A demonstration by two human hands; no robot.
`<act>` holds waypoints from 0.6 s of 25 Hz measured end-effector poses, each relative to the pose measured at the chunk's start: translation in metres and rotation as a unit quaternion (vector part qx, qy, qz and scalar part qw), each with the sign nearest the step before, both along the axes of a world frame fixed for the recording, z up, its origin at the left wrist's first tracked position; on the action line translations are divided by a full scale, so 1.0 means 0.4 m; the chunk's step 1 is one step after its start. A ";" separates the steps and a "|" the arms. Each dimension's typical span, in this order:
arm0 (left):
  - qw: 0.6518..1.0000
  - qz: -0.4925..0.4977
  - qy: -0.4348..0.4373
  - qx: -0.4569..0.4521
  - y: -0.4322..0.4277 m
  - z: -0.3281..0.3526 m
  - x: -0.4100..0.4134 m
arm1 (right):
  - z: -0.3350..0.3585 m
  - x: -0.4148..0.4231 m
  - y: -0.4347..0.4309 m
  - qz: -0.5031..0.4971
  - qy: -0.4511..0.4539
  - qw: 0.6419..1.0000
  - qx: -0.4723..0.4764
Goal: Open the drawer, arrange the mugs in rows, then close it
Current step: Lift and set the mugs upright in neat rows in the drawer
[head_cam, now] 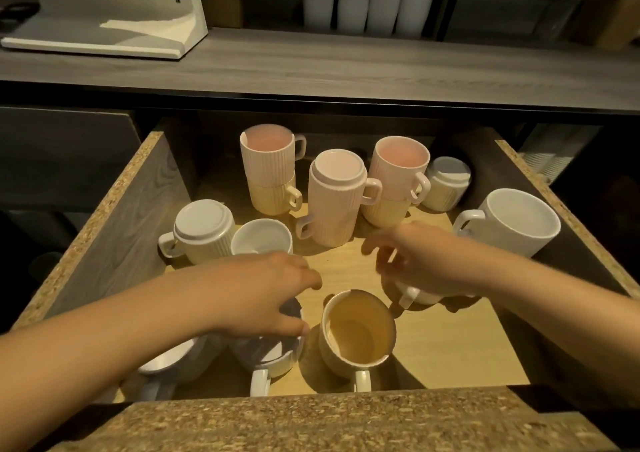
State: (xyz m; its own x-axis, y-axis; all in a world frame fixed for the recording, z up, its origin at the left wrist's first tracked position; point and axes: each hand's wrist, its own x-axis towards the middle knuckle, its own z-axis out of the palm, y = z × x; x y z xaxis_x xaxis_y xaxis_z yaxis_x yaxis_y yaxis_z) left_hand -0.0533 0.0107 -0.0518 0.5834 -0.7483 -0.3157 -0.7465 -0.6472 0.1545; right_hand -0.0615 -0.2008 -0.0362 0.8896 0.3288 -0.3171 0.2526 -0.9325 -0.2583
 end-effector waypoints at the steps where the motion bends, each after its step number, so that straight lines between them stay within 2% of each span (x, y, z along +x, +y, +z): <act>1: 1.000 -0.001 -0.011 -0.014 -0.010 0.013 0.005 | 0.023 0.007 -0.017 0.000 -0.025 1.000 0.000; 7: 0.999 -0.002 -0.012 -0.047 -0.113 0.040 0.060 | 0.079 0.035 -0.123 -0.030 -0.084 0.994 -0.060; 12: 0.999 0.007 0.002 -0.050 -0.221 -0.002 0.100 | 0.032 0.050 -0.115 0.027 -0.096 0.967 -0.234; 15: 0.999 0.015 0.009 -0.027 -0.252 -0.037 0.107 | 0.027 0.065 -0.078 0.083 -0.105 0.947 -0.290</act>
